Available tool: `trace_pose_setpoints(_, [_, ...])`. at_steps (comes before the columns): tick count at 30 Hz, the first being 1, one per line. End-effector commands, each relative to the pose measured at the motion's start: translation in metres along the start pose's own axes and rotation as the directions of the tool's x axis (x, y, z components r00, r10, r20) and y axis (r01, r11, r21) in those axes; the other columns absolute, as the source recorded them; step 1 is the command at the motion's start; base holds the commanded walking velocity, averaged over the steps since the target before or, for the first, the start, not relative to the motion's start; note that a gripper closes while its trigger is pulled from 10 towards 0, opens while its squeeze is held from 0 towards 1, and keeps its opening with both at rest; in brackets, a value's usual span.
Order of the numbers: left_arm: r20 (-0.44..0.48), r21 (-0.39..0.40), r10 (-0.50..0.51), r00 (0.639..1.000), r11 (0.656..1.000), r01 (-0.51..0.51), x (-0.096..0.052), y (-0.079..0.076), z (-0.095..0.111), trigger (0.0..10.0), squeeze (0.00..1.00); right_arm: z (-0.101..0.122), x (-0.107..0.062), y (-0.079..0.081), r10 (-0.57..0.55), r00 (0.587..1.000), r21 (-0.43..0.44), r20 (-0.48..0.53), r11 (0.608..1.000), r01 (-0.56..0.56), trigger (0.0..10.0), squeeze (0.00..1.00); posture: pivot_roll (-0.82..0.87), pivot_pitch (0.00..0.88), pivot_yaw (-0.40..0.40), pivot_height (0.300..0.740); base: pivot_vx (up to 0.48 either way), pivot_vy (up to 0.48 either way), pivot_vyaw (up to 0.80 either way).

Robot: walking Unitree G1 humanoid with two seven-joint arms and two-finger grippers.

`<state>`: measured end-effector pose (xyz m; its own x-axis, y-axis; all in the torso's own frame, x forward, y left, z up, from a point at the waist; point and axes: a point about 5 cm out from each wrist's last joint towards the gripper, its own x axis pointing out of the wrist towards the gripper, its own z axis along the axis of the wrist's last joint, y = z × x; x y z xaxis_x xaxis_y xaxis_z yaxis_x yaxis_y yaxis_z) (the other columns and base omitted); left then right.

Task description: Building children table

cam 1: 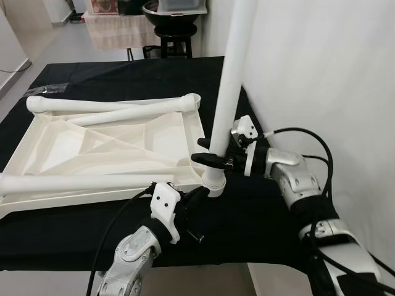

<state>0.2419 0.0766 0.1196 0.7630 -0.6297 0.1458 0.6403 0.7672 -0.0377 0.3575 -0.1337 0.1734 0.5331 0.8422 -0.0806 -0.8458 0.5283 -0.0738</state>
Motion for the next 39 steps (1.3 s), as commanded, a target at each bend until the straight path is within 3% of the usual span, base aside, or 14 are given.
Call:
trace_pose_setpoints(1, [0.004,-0.002,-0.002,1.0,1.0,0.002,-0.002,-0.002,0.001,10.0,0.0,-0.018,-0.013,-0.009,-0.143,0.988,0.038,-0.064,0.989,0.146,0.0,0.0,0.01,0.074,-0.032,0.74,0.0,0.0,0.0])
trace_pose_setpoints(2, [0.005,-0.002,-0.002,1.0,1.0,0.002,-0.003,-0.002,0.001,10.0,0.0,-0.041,-0.008,0.007,-0.381,0.918,0.124,-0.11,0.911,0.393,0.0,0.0,0.0,0.088,-0.027,0.74,0.0,0.0,0.0])
trace_pose_setpoints(4, [0.005,-0.002,-0.003,1.0,1.0,0.003,-0.003,-0.002,0.002,10.0,0.0,-0.055,-0.003,0.032,-0.469,0.872,0.125,-0.136,0.866,0.485,0.0,0.0,0.01,0.093,-0.029,0.74,0.0,0.0,0.0])
trace_pose_setpoints(13, [0.003,0.0,-0.001,1.0,1.0,0.001,-0.002,0.0,0.001,10.0,0.0,-0.055,0.018,0.046,-0.483,0.864,0.126,-0.142,0.857,0.5,0.0,0.0,0.01,0.073,-0.036,0.74,0.0,0.0,0.0])
trace_pose_setpoints(14, [0.004,0.003,0.002,1.0,1.0,-0.002,-0.001,0.0,0.001,10.0,0.0,-0.052,0.023,0.045,-0.486,0.863,0.131,-0.136,0.855,0.502,10.0,0.0,0.02,0.07,-0.035,0.74,0.0,0.0,0.0])
trace_pose_setpoints(17, [0.004,0.004,0.005,1.0,1.0,-0.005,-0.001,0.001,0.001,10.0,0.0,-0.047,0.027,0.046,-0.443,0.889,0.138,-0.114,0.879,0.456,10.0,0.0,0.02,0.069,-0.034,0.74,0.0,0.0,0.0])
trace_pose_setpoints(19, [0.004,0.005,0.006,1.0,1.0,-0.006,0.0,0.001,0.001,10.0,0.0,-0.039,0.031,0.049,-0.329,0.941,0.146,-0.079,0.93,0.337,10.0,1.0,0.02,0.065,-0.029,0.74,0.0,0.0,0.0])
trace_pose_setpoints(23, [0.003,0.002,0.003,1.0,1.0,-0.003,0.0,0.001,0.001,10.0,0.0,-0.017,0.031,0.044,-0.194,0.981,0.117,0.003,0.974,0.192,10.0,0.98,0.01,0.061,-0.026,0.74,0.0,0.0,0.0])
trace_pose_setpoints(24, [0.003,0.001,0.002,1.0,1.0,-0.002,0.0,0.001,0.001,10.0,0.0,-0.008,0.029,0.042,-0.162,0.986,0.103,0.03,0.982,0.158,10.0,0.57,0.01,0.061,-0.026,0.74,0.0,0.0,0.0])
trace_pose_setpoints(25, [0.003,0.001,0.002,1.0,1.0,-0.002,0.0,0.001,0.001,10.0,0.0,-0.008,0.029,0.042,-0.162,0.986,0.103,0.03,0.982,0.158,10.0,0.57,0.01,0.061,-0.026,0.74,0.0,0.0,0.0])
trace_pose_setpoints(26, [0.003,0.0,0.001,1.0,1.0,-0.001,0.001,0.001,0.001,10.0,0.0,0.0,0.028,0.038,-0.103,0.993,0.085,0.054,0.991,0.099,10.0,0.0,0.01,0.059,-0.029,0.74,0.0,0.0,0.0])
trace_pose_setpoints(37, [0.003,0.001,0.004,1.0,1.0,-0.004,0.002,0.001,0.0,10.0,0.0,0.005,0.025,0.025,0.305,0.95,-0.02,-0.072,0.952,-0.307,10.0,0.0,0.03,0.054,-0.043,0.74,0.0,0.0,0.0])
trace_pose_setpoints(38, [0.003,0.0,0.004,1.0,1.0,-0.004,0.002,0.0,0.0,10.0,0.0,0.006,0.026,0.019,0.355,0.931,0.031,-0.088,0.935,-0.353,0.0,0.0,0.03,0.054,-0.044,0.74,0.0,0.0,0.0])
trace_pose_setpoints(39, [0.003,0.0,0.004,1.0,1.0,-0.004,0.002,0.0,0.0,10.0,0.0,0.006,0.026,0.019,0.355,0.931,0.031,-0.088,0.935,-0.353,0.0,0.0,0.03,0.054,-0.044,0.74,0.0,0.0,0.0])
